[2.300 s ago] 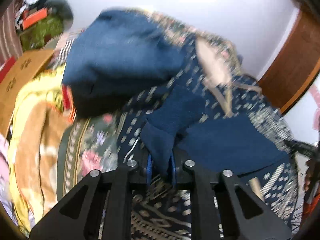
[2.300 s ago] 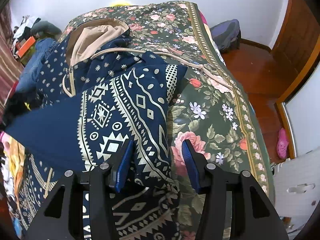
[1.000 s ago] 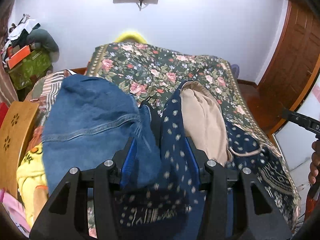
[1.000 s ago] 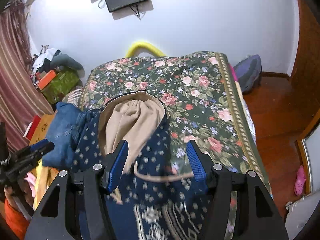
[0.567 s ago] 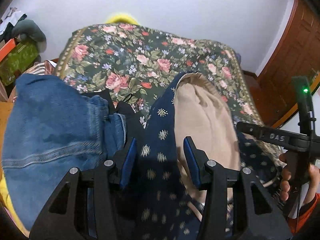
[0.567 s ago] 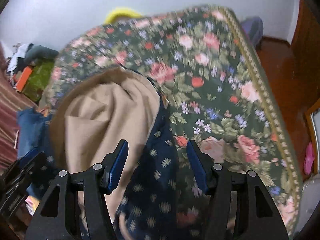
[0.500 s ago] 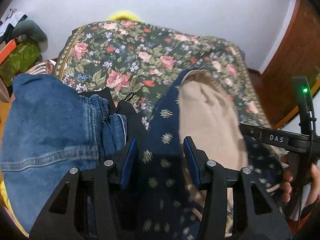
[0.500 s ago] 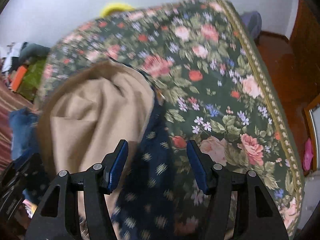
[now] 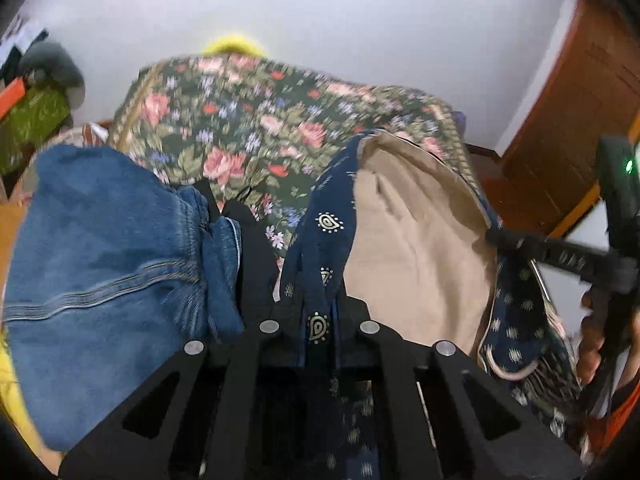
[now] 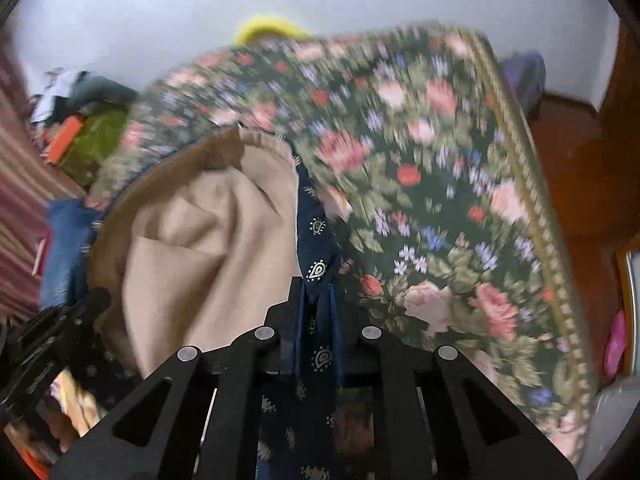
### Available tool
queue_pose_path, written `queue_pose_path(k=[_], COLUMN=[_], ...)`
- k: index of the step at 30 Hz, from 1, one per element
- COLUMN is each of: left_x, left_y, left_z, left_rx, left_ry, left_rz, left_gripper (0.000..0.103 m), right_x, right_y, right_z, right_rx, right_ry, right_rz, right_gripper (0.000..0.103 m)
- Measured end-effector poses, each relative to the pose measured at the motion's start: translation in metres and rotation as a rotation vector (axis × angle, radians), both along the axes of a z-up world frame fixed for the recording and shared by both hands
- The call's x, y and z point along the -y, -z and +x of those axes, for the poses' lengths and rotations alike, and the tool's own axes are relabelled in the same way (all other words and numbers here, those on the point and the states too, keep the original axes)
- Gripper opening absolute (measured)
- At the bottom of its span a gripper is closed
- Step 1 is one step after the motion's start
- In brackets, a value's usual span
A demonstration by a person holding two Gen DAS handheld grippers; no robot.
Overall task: Fold large clothes
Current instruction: 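Grasp the hood rim with the left gripper while the right gripper grasps the hood rim too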
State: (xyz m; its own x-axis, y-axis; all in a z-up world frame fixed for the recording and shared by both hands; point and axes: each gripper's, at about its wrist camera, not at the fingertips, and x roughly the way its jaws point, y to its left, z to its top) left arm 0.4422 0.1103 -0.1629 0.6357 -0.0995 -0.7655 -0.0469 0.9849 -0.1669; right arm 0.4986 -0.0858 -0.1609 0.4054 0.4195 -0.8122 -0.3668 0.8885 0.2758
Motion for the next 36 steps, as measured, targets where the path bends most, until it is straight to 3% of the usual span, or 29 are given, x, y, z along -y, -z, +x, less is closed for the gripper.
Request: queue_pose_path(k=[4, 10, 15, 27, 32, 36], left_x=[0.010, 0.018, 0.024, 0.029, 0.029, 0.028], left_y=[-0.034, -0.062, -0.046, 0.053, 0.040, 0.021], left_z=[-0.043, -0.114, -0.165, -0.224, -0.226, -0.214], left_rx=[0.052, 0.079, 0.036, -0.178, -0.166, -0.126], left_ry=[0.050, 0.124, 0.158, 0.118, 0.120, 0.124], left_rz=[0.017, -0.016, -0.004, 0.037, 0.018, 0.009], left_gripper=[0.008, 0.008, 0.008, 0.010, 0.023, 0.029], right_x=[0.015, 0.039, 0.058, 0.071, 0.065, 0.052], right_y=[-0.047, -0.076, -0.064, 0.013, 0.002, -0.012], right_z=[-0.043, -0.112, -0.162, -0.220, -0.226, -0.223], right_rx=[0.088, 0.140, 0.135, 0.078, 0.113, 0.144], right_ry=[-0.053, -0.124, -0.158, -0.178, -0.205, -0.227], right_rz=[0.063, 0.066, 0.022, -0.192, -0.225, -0.224], right_gripper=[0.010, 0.010, 0.010, 0.010, 0.015, 0.025])
